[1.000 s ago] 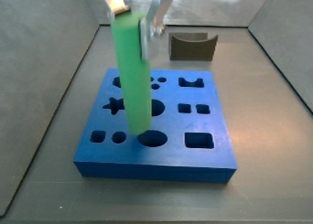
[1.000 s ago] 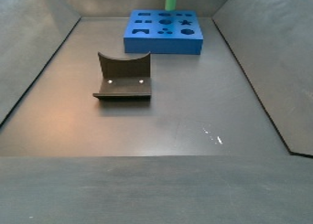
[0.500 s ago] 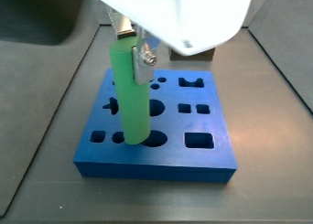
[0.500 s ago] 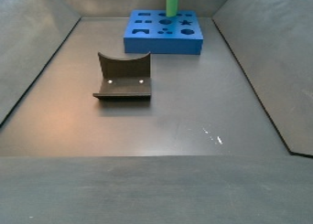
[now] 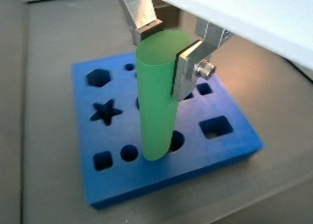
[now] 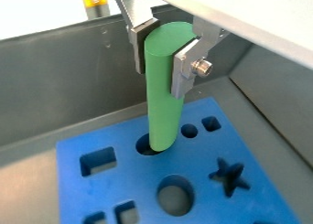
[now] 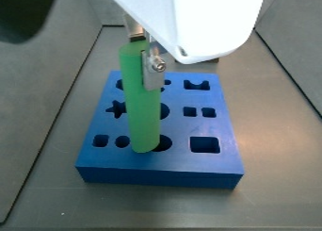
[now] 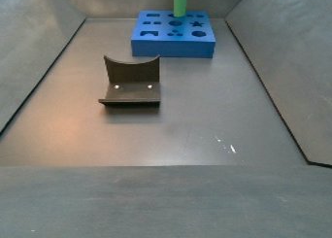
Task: Insert the oval object.
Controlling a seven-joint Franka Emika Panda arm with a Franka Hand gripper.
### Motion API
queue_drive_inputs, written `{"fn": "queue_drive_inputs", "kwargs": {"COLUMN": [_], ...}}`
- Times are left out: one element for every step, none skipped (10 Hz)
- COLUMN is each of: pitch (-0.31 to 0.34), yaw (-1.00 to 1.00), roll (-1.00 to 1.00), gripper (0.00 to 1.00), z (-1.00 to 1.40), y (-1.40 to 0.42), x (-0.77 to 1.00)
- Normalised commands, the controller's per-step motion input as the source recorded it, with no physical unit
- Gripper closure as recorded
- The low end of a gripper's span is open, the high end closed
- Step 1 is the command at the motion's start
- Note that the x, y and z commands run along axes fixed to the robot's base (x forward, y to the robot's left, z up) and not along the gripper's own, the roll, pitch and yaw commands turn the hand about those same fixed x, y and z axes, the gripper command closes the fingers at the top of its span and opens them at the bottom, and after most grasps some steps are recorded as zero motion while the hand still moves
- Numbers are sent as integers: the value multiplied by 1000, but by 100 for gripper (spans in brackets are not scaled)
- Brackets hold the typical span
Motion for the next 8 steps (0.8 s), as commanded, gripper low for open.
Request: {"fn": "queue_drive_inputs", "kwargs": {"pitch": [0,0,1,7,0,0,0,0], "yaw": [-1000,-1000,-1000,-1000,-1000,-909,-611,-417], "roll": [0,4,46,59,50,44,59,74], "gripper": [100,100,100,100,100,100,100,100], "z": [-320,-346,-360,-360,-343,-334,-309,-357], "y": [0,0,0,0,0,0,0,-160], "x": [0,0,0,0,0,171,514,671]}}
